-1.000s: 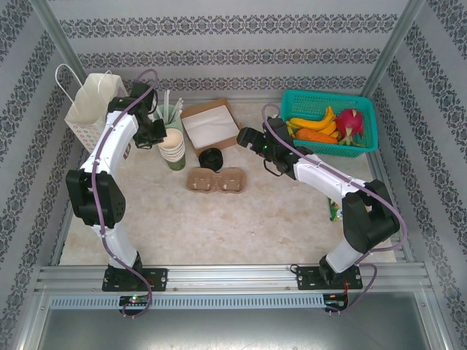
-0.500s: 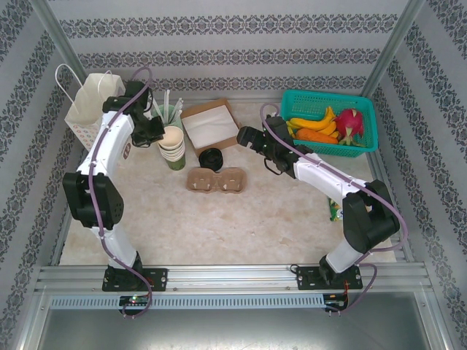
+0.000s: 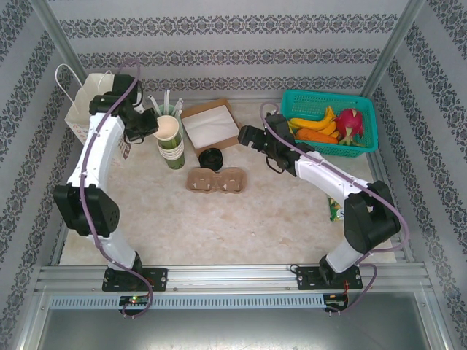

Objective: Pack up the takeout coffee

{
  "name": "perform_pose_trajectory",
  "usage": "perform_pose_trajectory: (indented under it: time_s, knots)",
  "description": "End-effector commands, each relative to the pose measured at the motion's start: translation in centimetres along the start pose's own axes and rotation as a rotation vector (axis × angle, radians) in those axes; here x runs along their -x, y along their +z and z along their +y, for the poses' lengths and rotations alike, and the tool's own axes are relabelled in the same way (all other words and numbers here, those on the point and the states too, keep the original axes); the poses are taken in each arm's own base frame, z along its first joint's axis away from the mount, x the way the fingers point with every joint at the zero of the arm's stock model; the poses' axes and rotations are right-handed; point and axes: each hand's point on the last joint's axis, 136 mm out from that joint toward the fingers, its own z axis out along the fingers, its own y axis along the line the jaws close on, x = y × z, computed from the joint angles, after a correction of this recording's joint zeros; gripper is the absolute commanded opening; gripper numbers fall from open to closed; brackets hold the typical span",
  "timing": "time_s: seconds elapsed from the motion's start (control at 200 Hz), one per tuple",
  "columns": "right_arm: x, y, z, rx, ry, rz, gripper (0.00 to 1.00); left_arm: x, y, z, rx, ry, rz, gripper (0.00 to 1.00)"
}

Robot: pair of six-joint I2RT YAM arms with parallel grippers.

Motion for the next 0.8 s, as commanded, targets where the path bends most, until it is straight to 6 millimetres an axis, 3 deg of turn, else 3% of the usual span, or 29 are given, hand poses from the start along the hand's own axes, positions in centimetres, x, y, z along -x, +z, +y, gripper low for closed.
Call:
perform_pose_trajectory:
  time_s: [0.0, 0.22, 0.35, 0.614, 0.794]
  knots:
    - [2.8, -2.2, 0.4, 0.004, -0.026, -0.064, 0.98, 1.5, -4.0, -0.9, -0.046, 0.053, -0.107, 0.0]
    - [3.4, -3.4, -0.9, -0.04, -0.042, -0.076, 0.98, 0.9, -7.1, -0.4, -0.018, 0.124, -0.157, 0.0]
    - [2.9, -3.8, -0.5, -0.009, -0.042, -0.031, 0.98, -0.4, -8.2, -1.0, -0.055, 0.17, -0.134, 0.0]
    - [1.2, -5.7, -1.4, -0.051, -0.067, 0.058, 0.98, -7.3, -8.7, -4.8, -0.165, 0.393, 0.026, 0.0]
    - [-0.8, -6.3, -1.6, -0.016, -0.069, 0.097, 0.98, -12.0, -6.7, -7.4, -0.225, 0.526, 0.101, 0.0]
